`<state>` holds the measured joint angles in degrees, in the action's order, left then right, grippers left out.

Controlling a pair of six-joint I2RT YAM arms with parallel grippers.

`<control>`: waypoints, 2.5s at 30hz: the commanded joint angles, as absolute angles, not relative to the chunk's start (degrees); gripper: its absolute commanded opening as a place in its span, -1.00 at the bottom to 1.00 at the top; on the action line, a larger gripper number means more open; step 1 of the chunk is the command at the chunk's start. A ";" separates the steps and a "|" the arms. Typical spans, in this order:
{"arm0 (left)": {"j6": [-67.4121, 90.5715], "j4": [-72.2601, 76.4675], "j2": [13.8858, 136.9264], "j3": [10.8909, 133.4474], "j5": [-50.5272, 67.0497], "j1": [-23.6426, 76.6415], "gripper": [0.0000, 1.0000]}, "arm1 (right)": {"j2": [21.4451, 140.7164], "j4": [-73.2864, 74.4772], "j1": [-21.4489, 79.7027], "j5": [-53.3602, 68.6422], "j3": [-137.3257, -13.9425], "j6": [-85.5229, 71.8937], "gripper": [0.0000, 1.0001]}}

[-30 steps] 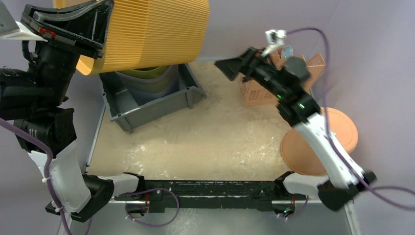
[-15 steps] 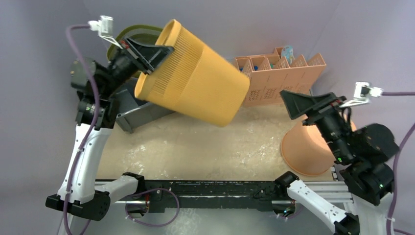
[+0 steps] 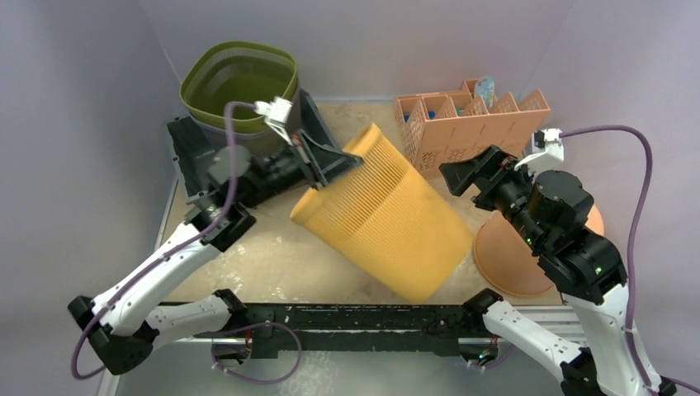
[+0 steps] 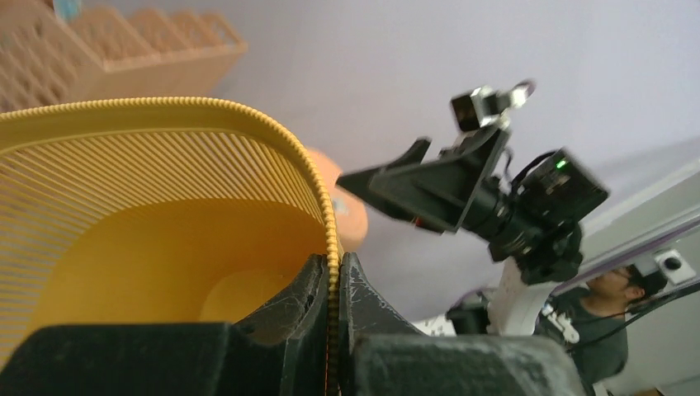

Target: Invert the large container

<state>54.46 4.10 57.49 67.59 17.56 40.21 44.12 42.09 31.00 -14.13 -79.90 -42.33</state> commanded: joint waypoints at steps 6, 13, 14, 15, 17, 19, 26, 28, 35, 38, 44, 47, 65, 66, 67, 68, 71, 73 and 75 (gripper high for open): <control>50.18 10.47 58.62 63.08 -1.00 52.85 -1.00 | 43.88 45.12 30.89 -17.78 -80.28 -43.86 1.00; 53.84 18.73 54.76 48.02 -16.22 57.36 -1.00 | 44.26 50.73 30.89 -17.50 -80.53 -43.52 1.00; 53.98 19.03 54.02 46.29 -18.13 57.31 -1.00 | 44.47 51.19 30.93 -16.94 -79.94 -43.50 1.00; 53.78 18.70 53.43 44.75 -20.26 57.44 -1.00 | 44.61 51.72 30.94 -16.66 -79.13 -43.57 1.00; 51.58 16.01 53.92 43.66 -20.83 57.42 -0.80 | 44.49 51.54 30.91 -17.13 -76.83 -43.60 1.00; 47.16 8.75 56.89 46.01 -20.91 57.46 -0.33 | 43.57 50.26 30.91 -19.02 -73.28 -42.83 1.00; 42.39 -0.58 59.71 48.75 -22.79 57.43 0.32 | 46.70 51.63 30.88 -18.30 -69.08 -43.66 1.00; 41.63 -3.06 59.04 49.26 -24.59 57.48 0.38 | 46.55 51.85 30.90 -17.50 -67.73 -44.04 1.00; 39.42 -6.78 58.90 51.77 -25.00 57.47 0.44 | 46.93 55.53 30.86 -18.49 -69.22 -43.40 1.00; 39.95 -7.63 59.02 52.88 -23.49 57.48 0.44 | 47.49 58.79 30.91 -20.91 -71.45 -43.80 1.00; 42.46 -6.63 58.66 53.01 -21.57 57.87 0.48 | 48.13 60.20 30.94 -23.24 -70.50 -44.58 1.00; 42.21 -10.39 57.72 54.75 -23.28 58.09 0.49 | 48.87 62.45 30.93 -24.89 -70.23 -46.86 1.00; 44.74 -24.44 61.03 62.27 -15.04 63.35 0.51 | 52.27 63.61 27.77 -25.69 -70.09 -46.16 1.00; 45.60 -23.47 60.29 61.22 -14.43 63.43 0.51 | 52.19 63.37 27.76 -25.62 -70.21 -46.03 1.00; 46.28 -22.82 59.56 60.30 -13.91 63.45 0.51 | 52.13 62.96 27.77 -25.51 -70.22 -45.74 1.00; 46.78 -22.85 59.12 59.82 -13.55 63.43 0.49 | 52.00 62.65 27.73 -25.49 -70.25 -45.71 1.00; 47.67 -25.79 58.43 58.90 -13.06 63.46 0.39 | 51.77 61.95 27.75 -25.58 -70.50 -45.93 1.00; 49.22 -25.54 56.47 56.65 -13.66 63.45 0.30 | 52.15 61.57 27.72 -25.49 -70.83 -45.90 1.00; 50.81 -23.37 54.55 54.04 -14.10 63.42 0.25 | 52.96 61.29 27.67 -25.81 -70.93 -45.66 1.00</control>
<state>47.16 -25.34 58.59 57.43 -14.15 63.42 52.23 62.78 27.94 -24.51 -69.12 -46.19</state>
